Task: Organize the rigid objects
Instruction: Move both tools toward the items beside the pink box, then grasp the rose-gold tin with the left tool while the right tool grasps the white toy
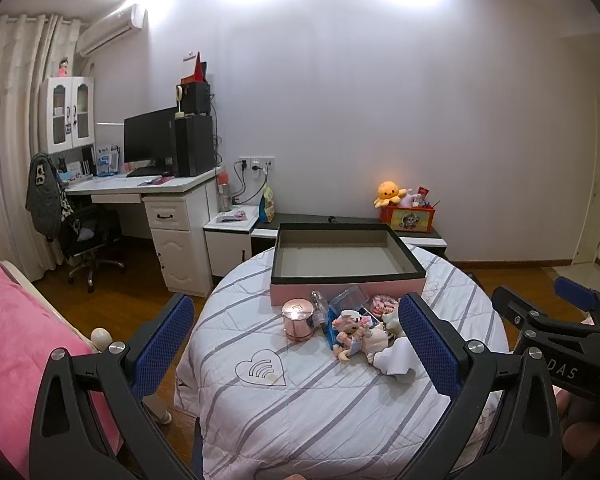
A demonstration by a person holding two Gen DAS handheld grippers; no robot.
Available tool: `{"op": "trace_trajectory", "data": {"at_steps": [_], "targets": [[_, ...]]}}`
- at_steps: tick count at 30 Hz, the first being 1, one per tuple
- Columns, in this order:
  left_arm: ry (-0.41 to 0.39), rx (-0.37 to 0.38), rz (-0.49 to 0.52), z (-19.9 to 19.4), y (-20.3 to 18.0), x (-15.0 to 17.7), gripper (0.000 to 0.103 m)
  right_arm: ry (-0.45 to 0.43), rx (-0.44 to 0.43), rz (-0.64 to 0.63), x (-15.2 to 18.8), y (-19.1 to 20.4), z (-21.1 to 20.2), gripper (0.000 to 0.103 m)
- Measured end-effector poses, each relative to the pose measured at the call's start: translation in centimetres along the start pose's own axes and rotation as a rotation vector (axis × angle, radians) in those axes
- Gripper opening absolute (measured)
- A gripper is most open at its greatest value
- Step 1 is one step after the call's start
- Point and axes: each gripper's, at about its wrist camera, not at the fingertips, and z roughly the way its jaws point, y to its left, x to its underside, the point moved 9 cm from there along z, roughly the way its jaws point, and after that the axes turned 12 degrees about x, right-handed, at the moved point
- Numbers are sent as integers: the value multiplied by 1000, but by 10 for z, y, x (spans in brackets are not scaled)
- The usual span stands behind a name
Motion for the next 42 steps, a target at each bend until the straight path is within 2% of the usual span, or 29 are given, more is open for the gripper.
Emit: {"op": "trace_trajectory", "data": {"at_steps": [16,23,32,42], "targets": [[-8,5,-8,0,-2,-2,103,-4,-8,-3,-2,0,-1,103],[21,-1,-20,9,3,8,103,19,-3,-8,5,-3,10,103],[141,-6,-67,56,19,56,103,132,-48,-37,41,7,50,103],[300,-10,-129,112,43,110,103,314,-116,-109,96,44,110,103]]}}
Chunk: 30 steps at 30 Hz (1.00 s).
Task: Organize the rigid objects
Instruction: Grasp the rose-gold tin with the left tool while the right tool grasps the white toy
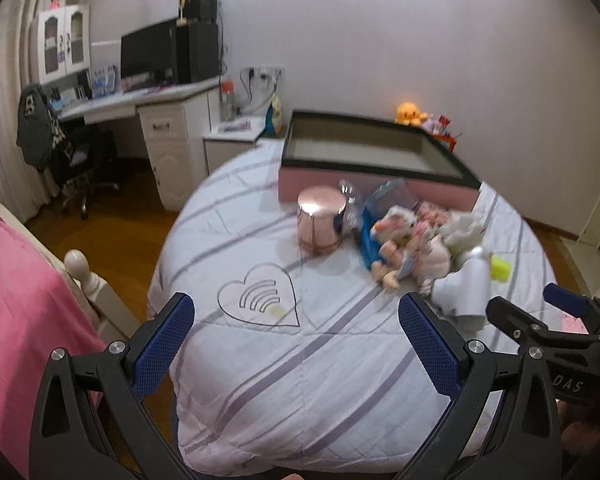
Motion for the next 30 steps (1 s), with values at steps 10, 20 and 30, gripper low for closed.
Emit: {"op": "trace_trajectory", "data": {"at_steps": [10,20,30], "targets": [[97,13,-17,43,7,3,103,121,-125,-13,4,29,48,72],[135,2,-27,84,19,-22,103,154,-196,-56,2,27,44,61],[160,-13,-19,123,24,-42,103,107,-202,-40,-33,18,34,61]]}}
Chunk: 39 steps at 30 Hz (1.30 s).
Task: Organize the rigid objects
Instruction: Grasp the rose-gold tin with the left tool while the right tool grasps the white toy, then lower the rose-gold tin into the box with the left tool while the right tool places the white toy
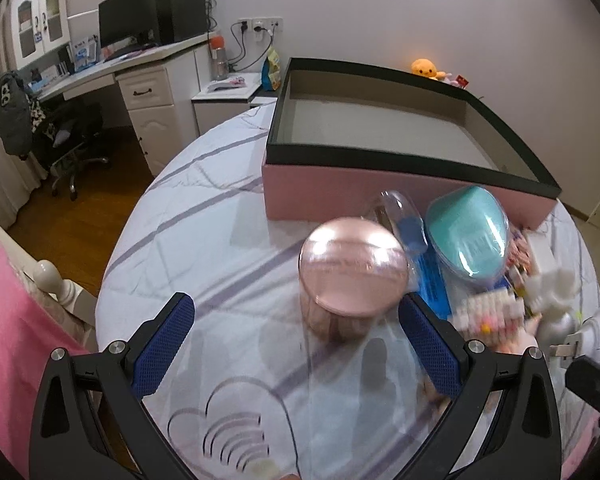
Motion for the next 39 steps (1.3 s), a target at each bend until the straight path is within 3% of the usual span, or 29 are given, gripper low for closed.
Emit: {"op": "trace_trajectory", "data": {"at_steps": [4,6,8,11,22,31,39], "targets": [[-1,35,-22,8,1,-3,97,-10,3,1,-10,-1,5,61],[-1,112,-52,10,-1,-2,82,-16,-4,11,-15,-4,6,61],[4,156,-40,9,-9,1,50,-21,-6,11,-20,-5,7,61],[8,138,12,4,-18,3,49,-26,-21,18,-21,-4,8,61],[-29,127,29,-22,-23,-17,49,-79,-44,24,-46,-10,3,61],[-133,154,65,-43,-35,-75,49,-162,0,11,-108,-24,12,61],[-165,171,85,-20,-44,-127,49,-152,28,4,-152,-30,52,61]]}}
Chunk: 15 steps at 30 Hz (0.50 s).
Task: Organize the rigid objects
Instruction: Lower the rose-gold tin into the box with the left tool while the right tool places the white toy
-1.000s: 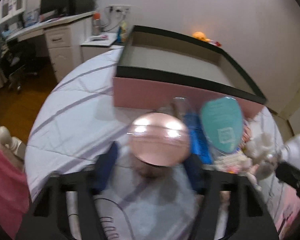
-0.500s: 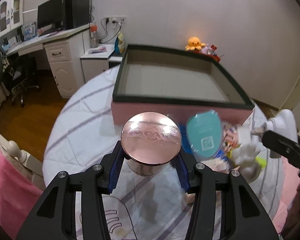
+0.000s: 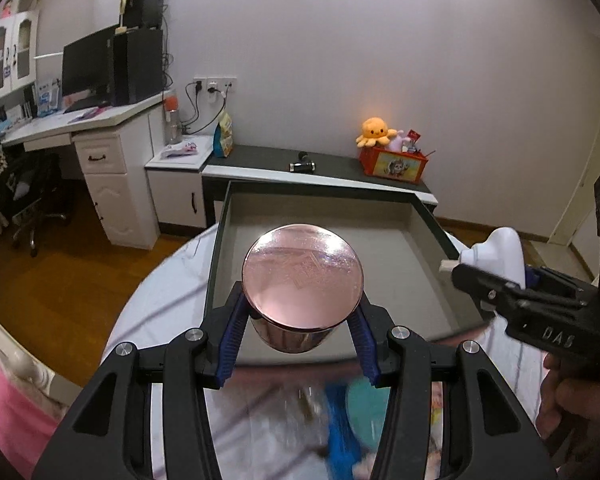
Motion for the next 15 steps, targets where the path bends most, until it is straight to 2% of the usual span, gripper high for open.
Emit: {"op": "trace_trajectory", "data": {"at_steps": [5,12,13,15], "targets": [[22,6,-18,32,7,-11,49,48,15,-11,-3,0,32,61],[100,6,-30,67,14,-2,50,110,25,-35,2,1,62,62],[105,1,-28,68,15,0,53,118,27,-38,1,2,64,62],[102,-21,-27,67,16,-1,74,128,32,-42,4,2,67,62]]}}
